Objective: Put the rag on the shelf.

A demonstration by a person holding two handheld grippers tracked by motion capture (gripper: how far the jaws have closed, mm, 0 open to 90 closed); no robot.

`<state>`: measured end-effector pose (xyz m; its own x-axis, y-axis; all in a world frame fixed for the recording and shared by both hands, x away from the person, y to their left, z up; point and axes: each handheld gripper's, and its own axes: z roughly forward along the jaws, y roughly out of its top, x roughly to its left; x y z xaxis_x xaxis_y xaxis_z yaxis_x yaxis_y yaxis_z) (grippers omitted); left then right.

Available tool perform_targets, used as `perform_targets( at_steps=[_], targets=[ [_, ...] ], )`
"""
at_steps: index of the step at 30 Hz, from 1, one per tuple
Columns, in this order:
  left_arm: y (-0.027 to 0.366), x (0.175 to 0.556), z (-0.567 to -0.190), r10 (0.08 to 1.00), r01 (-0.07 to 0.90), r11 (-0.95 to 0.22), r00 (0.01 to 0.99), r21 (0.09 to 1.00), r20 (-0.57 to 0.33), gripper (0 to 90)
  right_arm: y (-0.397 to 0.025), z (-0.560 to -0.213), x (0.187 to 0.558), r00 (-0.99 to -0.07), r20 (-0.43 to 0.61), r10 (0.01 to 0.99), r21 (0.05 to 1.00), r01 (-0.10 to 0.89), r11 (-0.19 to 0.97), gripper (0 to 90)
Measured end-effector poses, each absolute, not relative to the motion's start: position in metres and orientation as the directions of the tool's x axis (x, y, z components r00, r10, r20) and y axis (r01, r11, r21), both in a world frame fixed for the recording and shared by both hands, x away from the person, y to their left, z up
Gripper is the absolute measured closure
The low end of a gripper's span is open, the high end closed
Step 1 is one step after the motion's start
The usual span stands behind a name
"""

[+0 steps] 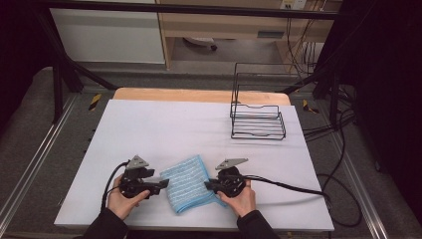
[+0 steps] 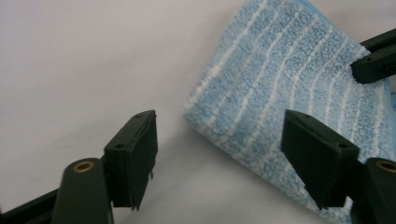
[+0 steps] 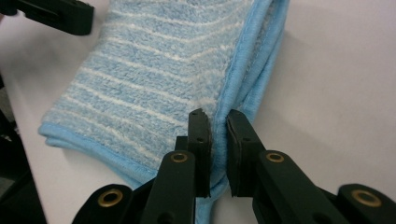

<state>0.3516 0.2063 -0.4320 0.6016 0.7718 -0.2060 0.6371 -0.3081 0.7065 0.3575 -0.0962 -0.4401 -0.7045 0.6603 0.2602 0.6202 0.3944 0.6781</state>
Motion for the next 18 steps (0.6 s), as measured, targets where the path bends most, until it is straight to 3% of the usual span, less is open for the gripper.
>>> perform_targets(
  at_steps=[2,6,9,13,18],
  targets=[
    [0.2,0.352,-0.435,0.767,0.654,-0.313,0.602,0.689,-0.223,33.3,-0.098,-0.441,0.355,-0.697,0.278,0.66,0.671,0.633,0.386,80.3],
    [0.192,0.352,-0.44,0.785,0.683,-0.312,0.577,0.66,-0.226,43.9,-0.1,-0.436,0.364,-0.714,0.265,0.648,0.694,0.608,0.386,57.1],
    [0.192,0.353,-0.441,0.786,0.701,-0.298,0.566,0.648,-0.25,52.6,-0.1,-0.425,0.383,-0.723,0.247,0.645,0.757,0.56,0.338,46.7],
    [0.191,0.353,-0.444,0.778,0.713,-0.292,0.565,0.637,-0.276,62.2,-0.092,-0.424,0.408,-0.717,0.228,0.659,0.767,0.549,0.331,44.0],
    [0.191,0.353,-0.445,0.769,0.716,-0.292,0.57,0.635,-0.289,74.3,-0.069,-0.447,0.438,-0.736,0.237,0.634,0.727,0.568,0.387,45.3]
  ],
)
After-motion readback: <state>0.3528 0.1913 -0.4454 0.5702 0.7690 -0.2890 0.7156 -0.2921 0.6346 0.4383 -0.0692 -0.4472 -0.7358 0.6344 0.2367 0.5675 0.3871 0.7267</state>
